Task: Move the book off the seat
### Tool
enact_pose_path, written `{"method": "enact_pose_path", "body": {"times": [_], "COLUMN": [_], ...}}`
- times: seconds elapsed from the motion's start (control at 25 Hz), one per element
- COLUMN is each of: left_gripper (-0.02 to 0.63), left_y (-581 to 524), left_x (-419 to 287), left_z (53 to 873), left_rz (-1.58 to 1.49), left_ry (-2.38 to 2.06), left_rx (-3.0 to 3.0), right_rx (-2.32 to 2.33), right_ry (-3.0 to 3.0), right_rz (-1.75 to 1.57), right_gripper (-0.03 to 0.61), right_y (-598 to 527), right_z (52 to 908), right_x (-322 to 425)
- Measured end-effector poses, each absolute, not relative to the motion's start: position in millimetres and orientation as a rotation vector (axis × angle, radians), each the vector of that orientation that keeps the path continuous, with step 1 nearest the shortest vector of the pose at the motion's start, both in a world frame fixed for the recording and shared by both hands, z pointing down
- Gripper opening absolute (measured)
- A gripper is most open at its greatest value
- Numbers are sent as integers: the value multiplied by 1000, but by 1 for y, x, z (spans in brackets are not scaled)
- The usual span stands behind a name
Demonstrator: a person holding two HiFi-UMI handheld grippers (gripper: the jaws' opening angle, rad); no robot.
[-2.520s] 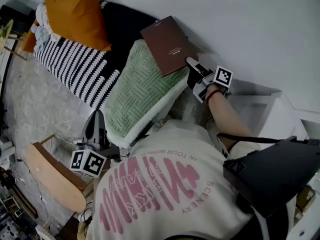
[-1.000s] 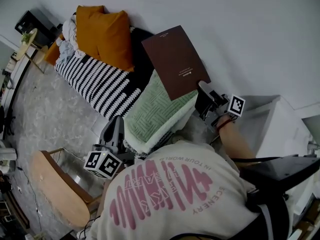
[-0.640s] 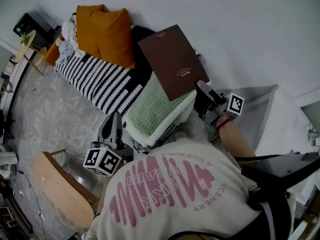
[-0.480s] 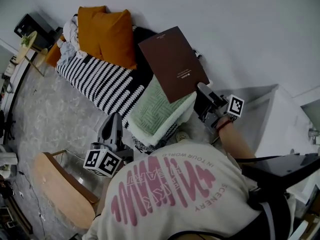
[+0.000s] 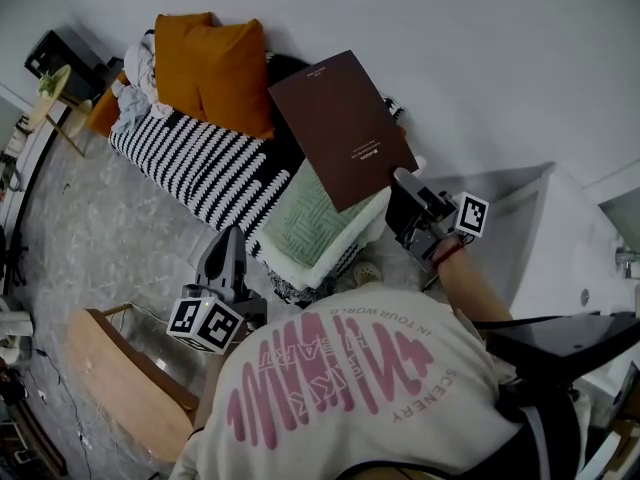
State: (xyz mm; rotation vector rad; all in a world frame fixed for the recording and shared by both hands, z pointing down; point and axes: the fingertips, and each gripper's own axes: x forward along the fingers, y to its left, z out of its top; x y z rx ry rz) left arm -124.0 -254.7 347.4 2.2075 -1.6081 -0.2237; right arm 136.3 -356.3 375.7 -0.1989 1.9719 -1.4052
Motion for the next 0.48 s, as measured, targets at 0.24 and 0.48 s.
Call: {"method": "enact_pose_path", "body": {"times": [0.24,0.48], "left_gripper": [8,8], "left_y": [-255,-254], "left_x": [-124,-119], "left_z": [342,337], "left_rz": [-189,-263], "left_ry": [-1616,-1579], "left_rx": [2250,2268], "right_rx": [-194,-183], "right_ry": [1985,2006], "right_rz": [-1397,-1389], "right_gripper": [158,158], "right_y": [-352,-350], "right_z": [368,365], "right_x": [130,131]}}
